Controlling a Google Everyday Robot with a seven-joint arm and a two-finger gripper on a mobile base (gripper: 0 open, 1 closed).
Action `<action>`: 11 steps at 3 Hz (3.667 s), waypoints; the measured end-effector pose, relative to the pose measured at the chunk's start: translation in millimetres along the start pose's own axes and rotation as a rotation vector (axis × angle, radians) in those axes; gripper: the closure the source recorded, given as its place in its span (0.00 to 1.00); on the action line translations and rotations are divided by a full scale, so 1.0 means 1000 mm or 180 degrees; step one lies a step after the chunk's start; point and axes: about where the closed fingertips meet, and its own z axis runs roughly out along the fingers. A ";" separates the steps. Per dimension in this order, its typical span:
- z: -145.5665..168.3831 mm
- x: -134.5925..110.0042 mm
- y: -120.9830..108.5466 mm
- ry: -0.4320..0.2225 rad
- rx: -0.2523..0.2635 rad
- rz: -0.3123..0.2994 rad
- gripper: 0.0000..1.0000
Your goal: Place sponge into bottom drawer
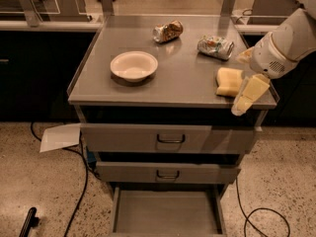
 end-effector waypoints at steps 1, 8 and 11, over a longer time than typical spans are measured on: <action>0.014 0.009 -0.005 0.0036 -0.0002 0.0080 0.00; 0.064 0.041 0.003 0.0265 -0.0255 0.0364 0.89; 0.025 0.017 0.016 0.0249 -0.0304 0.0181 1.00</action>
Offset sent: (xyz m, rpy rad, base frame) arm 0.0158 -0.0132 -0.0473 -0.0353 0.0501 -0.0688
